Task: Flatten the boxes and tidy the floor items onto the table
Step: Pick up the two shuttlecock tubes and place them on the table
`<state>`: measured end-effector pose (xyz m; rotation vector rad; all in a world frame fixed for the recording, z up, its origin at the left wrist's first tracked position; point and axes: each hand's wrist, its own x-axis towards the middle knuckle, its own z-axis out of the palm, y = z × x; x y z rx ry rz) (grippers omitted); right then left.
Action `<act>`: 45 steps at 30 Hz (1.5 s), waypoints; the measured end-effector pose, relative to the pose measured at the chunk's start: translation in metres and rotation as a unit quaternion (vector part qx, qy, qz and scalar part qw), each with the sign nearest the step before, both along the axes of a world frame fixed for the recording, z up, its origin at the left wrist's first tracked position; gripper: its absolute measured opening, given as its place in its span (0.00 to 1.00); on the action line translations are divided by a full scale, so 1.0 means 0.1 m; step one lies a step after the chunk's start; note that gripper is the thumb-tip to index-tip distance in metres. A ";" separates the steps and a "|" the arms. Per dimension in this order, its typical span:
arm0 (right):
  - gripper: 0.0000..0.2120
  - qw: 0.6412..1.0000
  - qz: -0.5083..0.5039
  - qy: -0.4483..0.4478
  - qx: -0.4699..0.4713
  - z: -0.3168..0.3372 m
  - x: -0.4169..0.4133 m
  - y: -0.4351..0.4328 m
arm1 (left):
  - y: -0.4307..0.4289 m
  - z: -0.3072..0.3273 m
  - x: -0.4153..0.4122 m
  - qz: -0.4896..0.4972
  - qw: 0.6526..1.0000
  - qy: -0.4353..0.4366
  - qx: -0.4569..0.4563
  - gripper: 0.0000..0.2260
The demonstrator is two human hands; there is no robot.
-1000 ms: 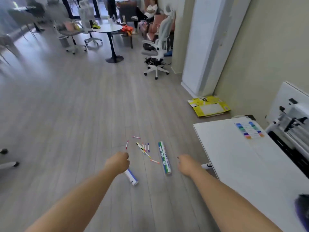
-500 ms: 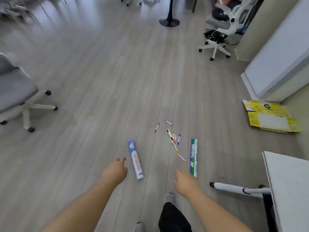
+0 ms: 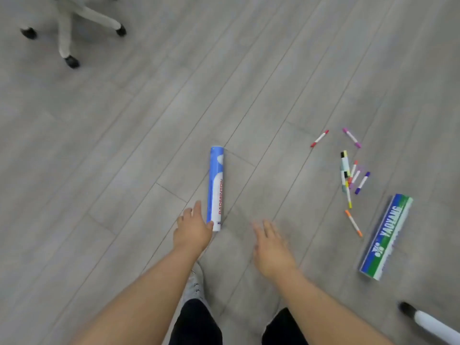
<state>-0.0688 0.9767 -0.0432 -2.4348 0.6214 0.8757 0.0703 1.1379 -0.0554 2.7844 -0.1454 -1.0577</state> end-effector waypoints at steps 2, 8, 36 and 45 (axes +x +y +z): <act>0.31 1.000 0.013 0.006 0.007 -0.61 0.15 0.21 | 0.18 -0.63 0.09 0.030 0.999 0.006 -0.010 0.33; 0.30 0.999 0.043 0.002 0.019 -2.18 0.50 0.81 | 0.72 -2.23 0.41 0.095 0.995 0.019 -0.014 0.37; 0.28 0.949 -0.284 -0.010 0.133 -1.76 0.90 -0.20 | 0.03 -1.85 -0.01 0.144 0.968 0.071 -0.194 0.32; 0.21 0.786 -0.549 -0.180 0.221 -0.56 0.25 -1.46 | -1.23 -0.80 -0.92 -0.047 0.956 0.143 -0.250 0.34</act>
